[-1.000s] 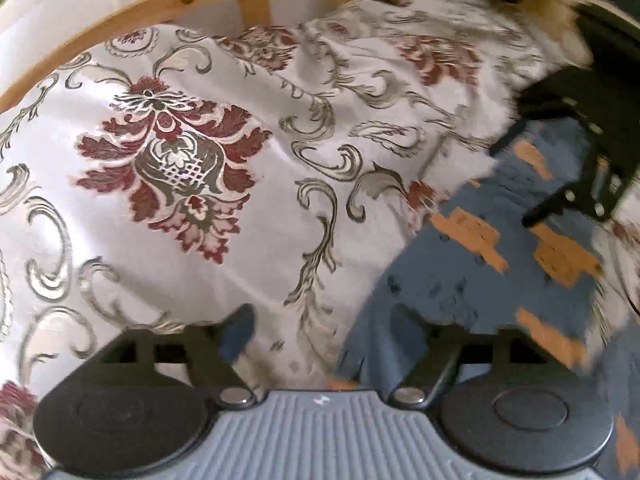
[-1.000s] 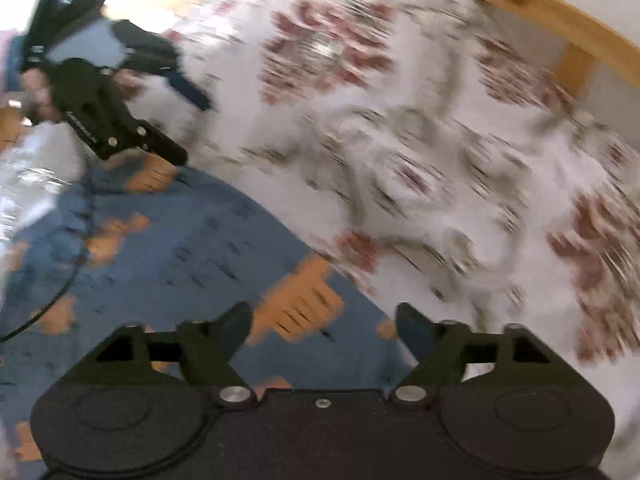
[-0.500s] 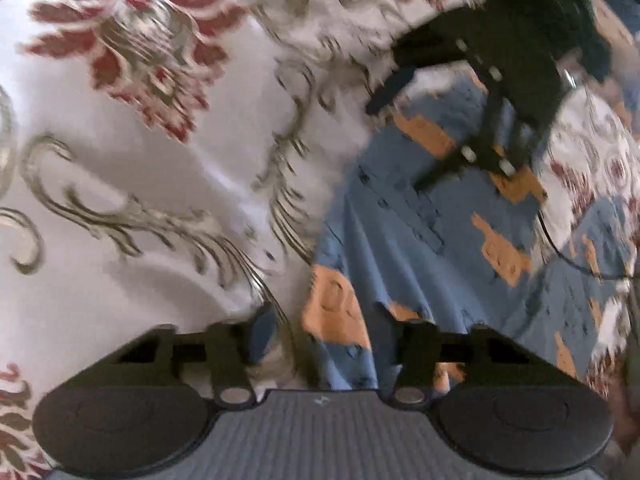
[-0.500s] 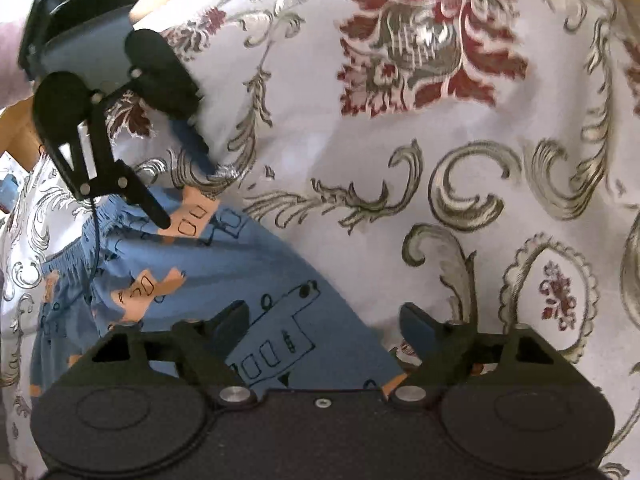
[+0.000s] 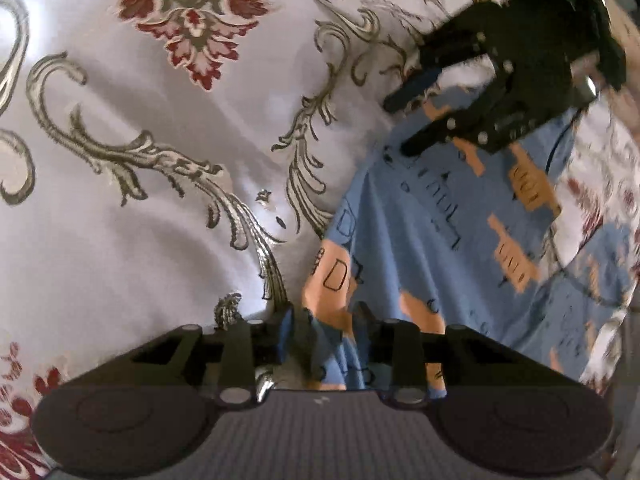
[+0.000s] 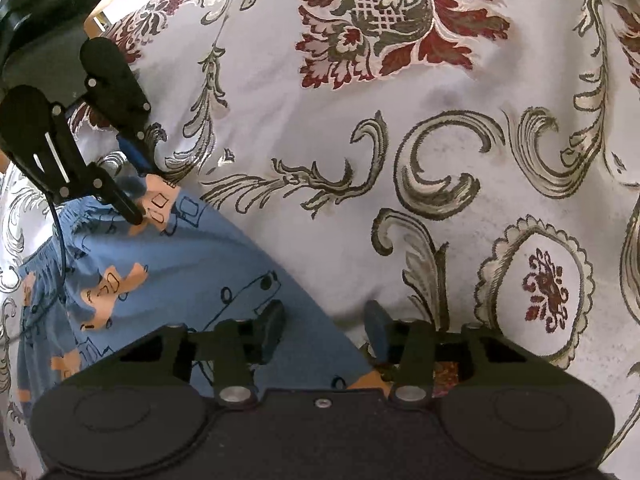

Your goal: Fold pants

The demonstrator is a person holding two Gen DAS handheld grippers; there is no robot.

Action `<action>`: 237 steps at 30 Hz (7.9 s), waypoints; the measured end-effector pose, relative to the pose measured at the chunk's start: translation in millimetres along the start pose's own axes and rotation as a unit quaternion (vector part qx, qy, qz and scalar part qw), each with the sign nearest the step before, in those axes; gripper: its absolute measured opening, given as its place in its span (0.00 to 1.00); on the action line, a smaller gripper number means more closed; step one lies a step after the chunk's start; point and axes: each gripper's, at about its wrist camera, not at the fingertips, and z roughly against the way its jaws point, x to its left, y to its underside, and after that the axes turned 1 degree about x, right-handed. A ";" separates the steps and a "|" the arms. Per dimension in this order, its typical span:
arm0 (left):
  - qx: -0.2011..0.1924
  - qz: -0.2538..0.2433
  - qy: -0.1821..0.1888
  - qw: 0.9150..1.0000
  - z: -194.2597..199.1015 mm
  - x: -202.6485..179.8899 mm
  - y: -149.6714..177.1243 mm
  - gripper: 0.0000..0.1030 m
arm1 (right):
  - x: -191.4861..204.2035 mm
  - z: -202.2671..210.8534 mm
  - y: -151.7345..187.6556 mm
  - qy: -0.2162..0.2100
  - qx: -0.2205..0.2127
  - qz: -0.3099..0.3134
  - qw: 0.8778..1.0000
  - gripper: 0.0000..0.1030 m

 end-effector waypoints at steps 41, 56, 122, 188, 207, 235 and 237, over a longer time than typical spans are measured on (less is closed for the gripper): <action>-0.293 -0.151 -0.248 0.911 55.1 -210.6 192.2 0.03 | 310.4 84.0 200.9 0.287 -0.211 0.058 0.932 0.00; -0.257 -0.227 -0.262 0.902 -7.6 -252.5 305.4 0.03 | 432.1 15.8 289.4 0.321 -0.202 0.034 0.925 0.00; -0.305 -0.176 -0.244 0.903 -102.6 -470.1 189.3 0.67 | 291.4 182.6 472.8 0.209 -0.304 -0.413 0.833 0.99; -0.265 -0.199 -0.154 0.931 -93.3 -492.2 153.8 0.02 | 232.1 234.1 509.8 0.258 -0.382 -0.559 0.689 0.00; -0.237 -0.229 -0.142 0.933 -106.8 -476.7 188.1 0.02 | 318.5 170.1 523.4 0.342 -0.317 -0.635 0.617 0.00; -0.197 -0.250 -0.158 0.935 -130.0 -467.8 189.5 0.02 | 333.7 144.0 498.7 0.395 -0.229 -0.579 0.675 0.00; -0.194 -0.246 -0.152 0.937 -134.7 -465.3 189.3 0.02 | 333.1 144.8 498.6 0.398 -0.228 -0.577 0.676 0.00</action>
